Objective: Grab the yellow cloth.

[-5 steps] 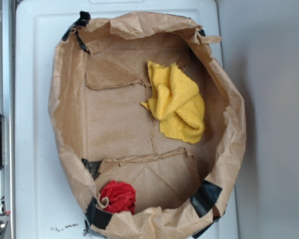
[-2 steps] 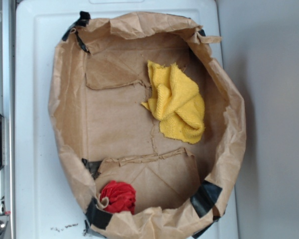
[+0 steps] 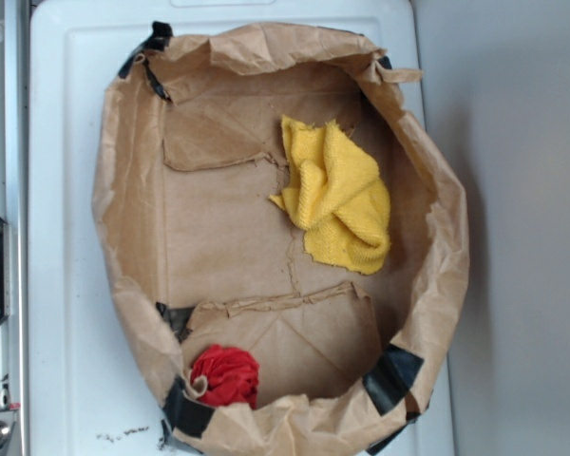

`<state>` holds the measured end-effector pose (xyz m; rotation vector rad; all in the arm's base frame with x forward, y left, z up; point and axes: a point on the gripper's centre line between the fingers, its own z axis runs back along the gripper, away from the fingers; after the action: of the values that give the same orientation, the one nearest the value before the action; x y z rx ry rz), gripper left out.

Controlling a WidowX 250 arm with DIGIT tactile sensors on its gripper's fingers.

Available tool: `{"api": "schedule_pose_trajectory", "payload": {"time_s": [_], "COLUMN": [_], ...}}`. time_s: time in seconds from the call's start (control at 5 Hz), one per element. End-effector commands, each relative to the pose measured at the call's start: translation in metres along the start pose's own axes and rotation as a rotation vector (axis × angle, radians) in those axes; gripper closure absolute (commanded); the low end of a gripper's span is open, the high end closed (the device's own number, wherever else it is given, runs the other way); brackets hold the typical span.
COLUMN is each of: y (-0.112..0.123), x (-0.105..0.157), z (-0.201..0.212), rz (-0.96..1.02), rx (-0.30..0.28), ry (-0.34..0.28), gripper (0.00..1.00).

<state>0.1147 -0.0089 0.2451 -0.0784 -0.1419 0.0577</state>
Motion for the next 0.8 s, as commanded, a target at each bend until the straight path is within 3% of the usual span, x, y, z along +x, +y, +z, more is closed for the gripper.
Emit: {"api": "schedule_pose_trajectory", "payload": {"time_s": [0.0, 0.2, 0.6], "y": [0.002, 0.017, 0.043], "x": [0.002, 0.012, 0.056], "z": [0.003, -0.014, -0.028], "rz": [0.024, 0.054, 0.045], "rx": [0.001, 0.026, 0.015], "ry": [-0.009, -0.001, -0.004], "gripper": [0.0, 0.0, 0.0]}}
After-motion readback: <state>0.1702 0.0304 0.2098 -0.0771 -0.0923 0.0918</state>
